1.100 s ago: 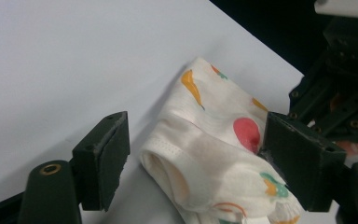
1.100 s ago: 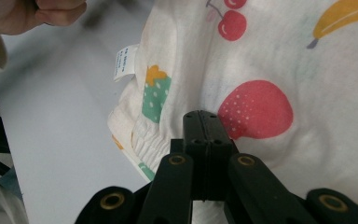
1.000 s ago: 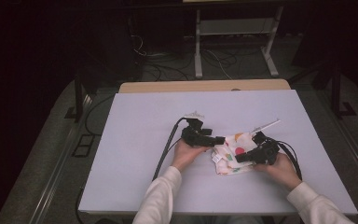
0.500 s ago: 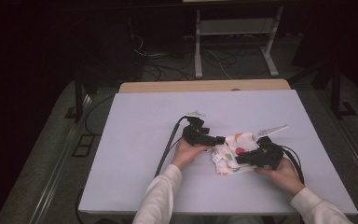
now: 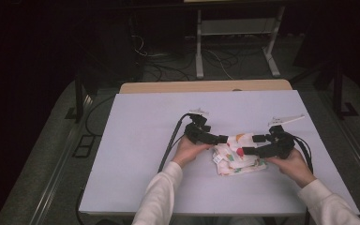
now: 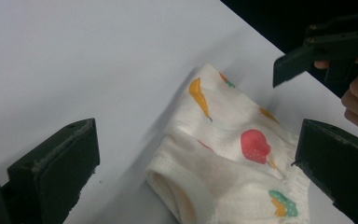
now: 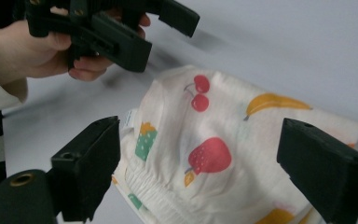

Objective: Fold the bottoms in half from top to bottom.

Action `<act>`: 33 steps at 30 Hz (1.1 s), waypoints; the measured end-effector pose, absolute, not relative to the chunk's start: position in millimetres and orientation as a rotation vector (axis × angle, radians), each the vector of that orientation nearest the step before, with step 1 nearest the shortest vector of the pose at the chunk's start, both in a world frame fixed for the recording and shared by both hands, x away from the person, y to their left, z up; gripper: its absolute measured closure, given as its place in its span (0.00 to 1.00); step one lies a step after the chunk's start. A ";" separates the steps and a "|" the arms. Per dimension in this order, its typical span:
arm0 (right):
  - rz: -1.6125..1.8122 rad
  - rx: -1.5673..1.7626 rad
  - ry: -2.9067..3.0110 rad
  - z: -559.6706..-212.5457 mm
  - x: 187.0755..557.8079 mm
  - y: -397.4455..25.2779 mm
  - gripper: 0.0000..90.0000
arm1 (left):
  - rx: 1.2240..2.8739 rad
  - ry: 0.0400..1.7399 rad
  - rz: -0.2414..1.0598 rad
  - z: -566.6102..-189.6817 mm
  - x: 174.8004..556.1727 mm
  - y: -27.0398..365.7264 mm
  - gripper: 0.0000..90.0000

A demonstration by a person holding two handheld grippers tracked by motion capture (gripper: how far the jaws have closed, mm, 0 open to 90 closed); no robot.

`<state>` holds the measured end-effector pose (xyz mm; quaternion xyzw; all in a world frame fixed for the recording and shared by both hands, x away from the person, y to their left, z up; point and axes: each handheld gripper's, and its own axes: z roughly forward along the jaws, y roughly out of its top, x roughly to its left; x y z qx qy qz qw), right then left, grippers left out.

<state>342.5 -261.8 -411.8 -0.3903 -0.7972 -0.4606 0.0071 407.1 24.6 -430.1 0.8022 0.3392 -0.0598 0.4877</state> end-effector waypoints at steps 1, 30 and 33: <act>-1.440 -1.223 -2.492 -410.5 344.1 -263.1 0.06 | 1.952 0.823 -0.139 -429.0 407.6 24.7 0.00; -1.471 -1.401 -2.423 -418.8 393.1 -297.8 0.00 | 1.945 0.859 -0.140 -433.9 430.8 35.4 0.00; -1.468 -1.403 -2.418 -423.3 396.9 -298.2 0.00 | 1.962 0.886 -0.160 -439.2 432.7 33.9 0.00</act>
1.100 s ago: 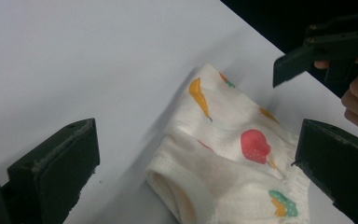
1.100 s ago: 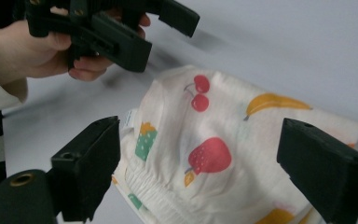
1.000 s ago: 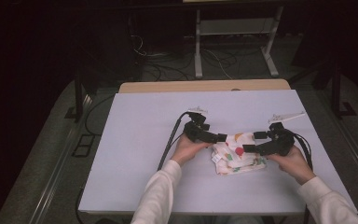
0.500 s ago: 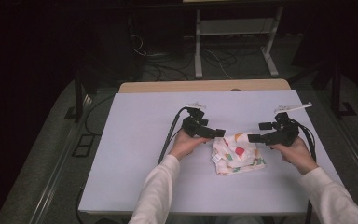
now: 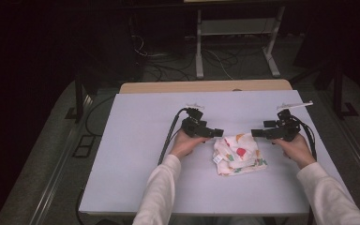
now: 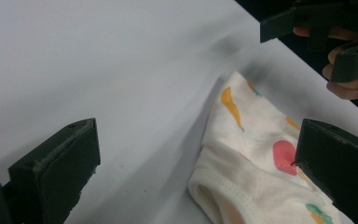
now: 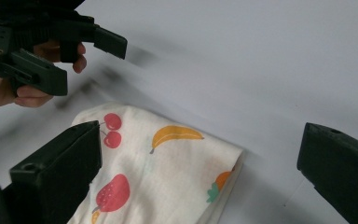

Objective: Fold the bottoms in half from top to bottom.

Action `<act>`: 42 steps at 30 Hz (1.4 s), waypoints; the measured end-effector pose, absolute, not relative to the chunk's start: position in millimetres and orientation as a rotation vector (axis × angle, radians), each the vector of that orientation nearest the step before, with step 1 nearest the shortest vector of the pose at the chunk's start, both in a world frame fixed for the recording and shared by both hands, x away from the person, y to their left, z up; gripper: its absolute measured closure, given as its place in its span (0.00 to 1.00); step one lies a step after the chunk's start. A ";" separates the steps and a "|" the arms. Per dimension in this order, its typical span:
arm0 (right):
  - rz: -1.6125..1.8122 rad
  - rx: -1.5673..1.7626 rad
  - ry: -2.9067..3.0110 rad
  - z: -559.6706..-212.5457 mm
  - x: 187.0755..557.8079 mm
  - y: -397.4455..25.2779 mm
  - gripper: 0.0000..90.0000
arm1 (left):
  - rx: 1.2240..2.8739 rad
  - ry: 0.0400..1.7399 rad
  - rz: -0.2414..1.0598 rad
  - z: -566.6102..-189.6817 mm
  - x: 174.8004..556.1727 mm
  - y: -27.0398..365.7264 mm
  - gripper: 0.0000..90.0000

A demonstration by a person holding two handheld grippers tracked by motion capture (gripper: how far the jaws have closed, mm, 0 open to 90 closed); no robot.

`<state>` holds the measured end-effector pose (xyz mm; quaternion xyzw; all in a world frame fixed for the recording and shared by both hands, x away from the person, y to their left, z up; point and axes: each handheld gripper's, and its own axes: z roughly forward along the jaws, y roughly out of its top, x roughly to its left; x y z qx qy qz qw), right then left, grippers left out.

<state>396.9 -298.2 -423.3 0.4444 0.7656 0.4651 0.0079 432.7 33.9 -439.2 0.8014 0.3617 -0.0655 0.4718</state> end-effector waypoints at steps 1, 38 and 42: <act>1.456 1.390 2.396 -424.9 398.3 -298.2 0.00 | 1.966 0.896 -0.172 -441.3 433.5 33.7 0.00; 1.415 1.437 2.458 -455.8 417.3 -291.5 0.70 | 2.002 0.913 -0.363 -463.1 434.8 22.4 0.75; 1.397 1.435 2.474 -455.9 416.6 -290.8 0.89 | 2.003 0.925 -0.407 -464.4 435.2 23.1 0.85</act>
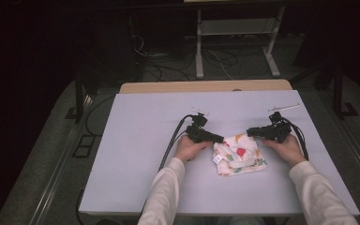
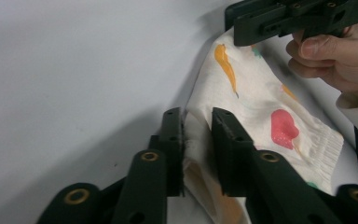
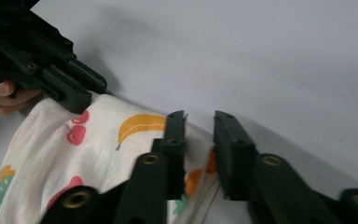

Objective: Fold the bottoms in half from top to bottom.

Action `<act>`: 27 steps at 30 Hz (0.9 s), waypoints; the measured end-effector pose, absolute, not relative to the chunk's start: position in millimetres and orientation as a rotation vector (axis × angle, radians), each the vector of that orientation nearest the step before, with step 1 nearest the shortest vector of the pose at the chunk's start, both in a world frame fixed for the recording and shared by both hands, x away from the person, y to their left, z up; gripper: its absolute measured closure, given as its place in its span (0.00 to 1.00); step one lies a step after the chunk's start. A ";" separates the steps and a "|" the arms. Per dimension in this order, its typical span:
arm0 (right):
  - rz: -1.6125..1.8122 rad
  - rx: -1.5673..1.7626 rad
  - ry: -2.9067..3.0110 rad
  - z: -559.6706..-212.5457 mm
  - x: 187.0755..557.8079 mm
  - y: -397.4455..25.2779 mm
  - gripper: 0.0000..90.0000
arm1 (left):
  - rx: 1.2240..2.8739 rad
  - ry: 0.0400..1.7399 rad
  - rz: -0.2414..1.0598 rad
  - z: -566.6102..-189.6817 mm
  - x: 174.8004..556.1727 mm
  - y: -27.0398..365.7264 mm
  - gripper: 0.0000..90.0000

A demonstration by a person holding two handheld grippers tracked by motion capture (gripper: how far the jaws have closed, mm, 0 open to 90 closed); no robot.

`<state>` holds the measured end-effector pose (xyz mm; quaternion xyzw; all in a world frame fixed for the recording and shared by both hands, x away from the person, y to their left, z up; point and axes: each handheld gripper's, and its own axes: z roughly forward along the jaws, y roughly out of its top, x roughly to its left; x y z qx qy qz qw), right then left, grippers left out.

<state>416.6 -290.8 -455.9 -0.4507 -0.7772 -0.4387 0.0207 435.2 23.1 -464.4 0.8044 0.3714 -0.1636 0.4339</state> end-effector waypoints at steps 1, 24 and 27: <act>-1.360 -1.398 -2.410 -455.9 416.6 -290.8 0.89 | 2.003 0.925 -0.407 -464.4 435.2 23.1 0.87; -1.420 -1.482 -2.417 -441.6 408.4 -275.4 0.98 | 2.056 0.891 -0.196 -433.5 417.4 41.9 0.91; -1.424 -1.473 -2.424 -439.8 407.9 -270.8 0.98 | 2.051 0.896 -0.178 -428.8 418.1 47.8 0.91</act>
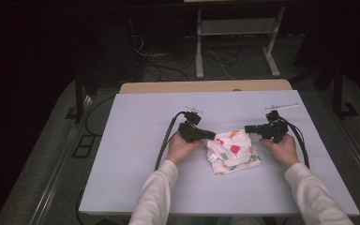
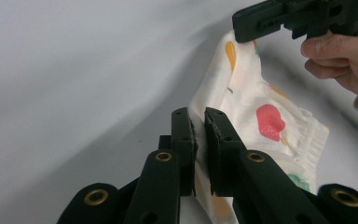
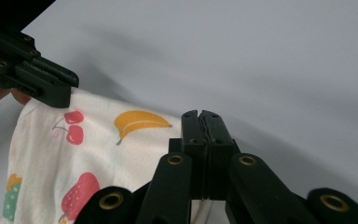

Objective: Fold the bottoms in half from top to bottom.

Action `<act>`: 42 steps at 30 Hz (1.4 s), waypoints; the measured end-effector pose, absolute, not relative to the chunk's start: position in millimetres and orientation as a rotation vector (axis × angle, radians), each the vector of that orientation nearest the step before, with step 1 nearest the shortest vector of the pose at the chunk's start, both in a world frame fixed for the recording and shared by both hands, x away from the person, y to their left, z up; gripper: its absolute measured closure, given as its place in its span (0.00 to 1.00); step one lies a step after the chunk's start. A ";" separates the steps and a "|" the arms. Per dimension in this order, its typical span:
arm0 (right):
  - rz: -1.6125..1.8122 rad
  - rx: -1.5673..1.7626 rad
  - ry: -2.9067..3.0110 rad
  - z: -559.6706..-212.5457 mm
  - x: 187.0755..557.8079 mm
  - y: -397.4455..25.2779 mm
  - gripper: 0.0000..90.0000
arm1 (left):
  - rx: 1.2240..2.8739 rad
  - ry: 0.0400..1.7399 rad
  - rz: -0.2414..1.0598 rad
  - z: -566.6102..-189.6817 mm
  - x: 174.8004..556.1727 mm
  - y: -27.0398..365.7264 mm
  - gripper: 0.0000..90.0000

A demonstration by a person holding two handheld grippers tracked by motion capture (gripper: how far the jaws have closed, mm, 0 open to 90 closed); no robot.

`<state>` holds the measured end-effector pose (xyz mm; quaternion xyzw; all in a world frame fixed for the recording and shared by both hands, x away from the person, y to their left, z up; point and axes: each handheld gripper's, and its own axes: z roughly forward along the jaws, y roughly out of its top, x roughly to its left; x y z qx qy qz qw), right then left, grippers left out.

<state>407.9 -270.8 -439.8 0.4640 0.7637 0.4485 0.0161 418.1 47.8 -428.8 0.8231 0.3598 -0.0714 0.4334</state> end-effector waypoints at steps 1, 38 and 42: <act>1.403 1.442 2.373 -439.3 407.8 -269.2 0.98 | 2.050 0.895 -0.173 -427.6 418.5 49.8 0.91; 1.412 1.461 2.306 -428.8 429.9 -220.0 0.98 | 2.066 0.909 -0.063 -410.0 460.9 94.9 0.91; 1.417 1.479 2.291 -430.4 432.2 -220.3 0.98 | 2.063 0.903 -0.048 -411.0 462.7 95.2 0.91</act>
